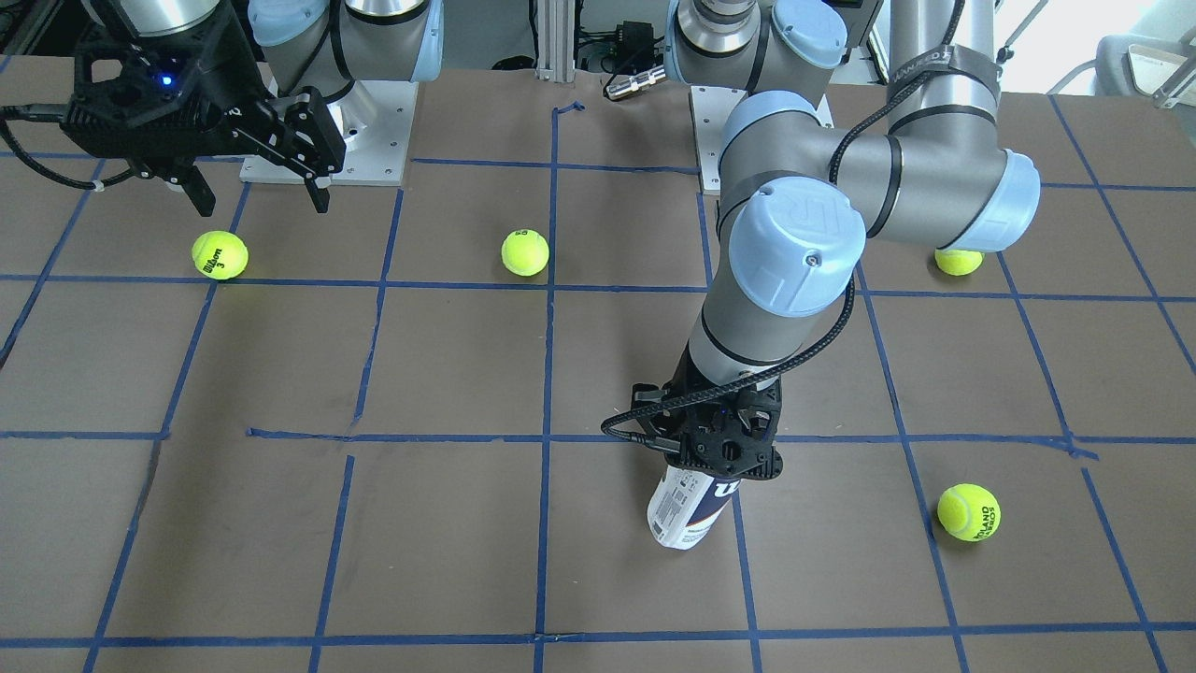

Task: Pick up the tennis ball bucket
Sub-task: 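Lower the can upright onto the table and open the left gripper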

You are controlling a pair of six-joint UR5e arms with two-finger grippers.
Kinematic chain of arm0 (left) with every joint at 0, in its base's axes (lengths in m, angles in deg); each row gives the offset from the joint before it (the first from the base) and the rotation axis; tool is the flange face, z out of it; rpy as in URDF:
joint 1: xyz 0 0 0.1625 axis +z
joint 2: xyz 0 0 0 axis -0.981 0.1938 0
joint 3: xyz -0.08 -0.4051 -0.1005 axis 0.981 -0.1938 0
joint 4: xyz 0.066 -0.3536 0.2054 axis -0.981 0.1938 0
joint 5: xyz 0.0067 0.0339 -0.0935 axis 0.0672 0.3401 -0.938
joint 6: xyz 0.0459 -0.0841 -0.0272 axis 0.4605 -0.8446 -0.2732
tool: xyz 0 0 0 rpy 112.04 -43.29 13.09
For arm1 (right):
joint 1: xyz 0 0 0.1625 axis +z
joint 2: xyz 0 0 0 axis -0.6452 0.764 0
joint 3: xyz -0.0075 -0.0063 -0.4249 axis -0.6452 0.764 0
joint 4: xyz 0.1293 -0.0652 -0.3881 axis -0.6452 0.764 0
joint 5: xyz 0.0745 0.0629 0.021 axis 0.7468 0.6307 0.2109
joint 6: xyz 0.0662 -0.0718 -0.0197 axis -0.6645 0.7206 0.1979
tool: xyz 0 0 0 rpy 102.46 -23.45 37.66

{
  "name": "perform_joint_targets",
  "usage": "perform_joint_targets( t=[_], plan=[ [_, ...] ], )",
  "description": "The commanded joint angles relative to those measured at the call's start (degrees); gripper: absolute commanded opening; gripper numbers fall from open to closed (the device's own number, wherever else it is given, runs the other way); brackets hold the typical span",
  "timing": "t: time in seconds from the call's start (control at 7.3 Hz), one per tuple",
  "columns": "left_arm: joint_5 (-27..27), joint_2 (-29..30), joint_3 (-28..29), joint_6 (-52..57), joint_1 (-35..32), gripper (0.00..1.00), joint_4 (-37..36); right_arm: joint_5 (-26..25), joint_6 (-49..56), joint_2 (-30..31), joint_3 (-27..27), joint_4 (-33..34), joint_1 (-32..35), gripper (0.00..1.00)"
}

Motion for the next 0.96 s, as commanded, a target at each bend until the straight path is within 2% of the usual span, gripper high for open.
perform_joint_targets(
  t=[0.0,0.27,0.55,0.68,0.82],
  plan=[
    [-0.1,-0.4,0.1,-0.9,-0.7,0.97,-0.4,-0.1,0.7,0.0,0.0,0.5,0.0,1.0],
    [0.0,-2.7,1.1,-2.0,-0.8,1.0,0.3,-0.1,0.5,0.0,0.0,0.3,0.1,1.0],
    [0.1,-5.2,5.4,-2.0,-0.2,1.0,7.6,-0.1,0.5,0.0,-0.1,0.1,0.0,1.0],
    [0.2,-6.3,7.2,-1.2,1.4,1.0,12.7,-0.1,0.4,0.0,0.0,-0.1,0.0,1.0],
    [0.0,-7.9,7.5,1.6,4.9,1.0,14.6,-0.1,0.4,0.0,0.0,-0.2,0.1,1.0]
  ],
)
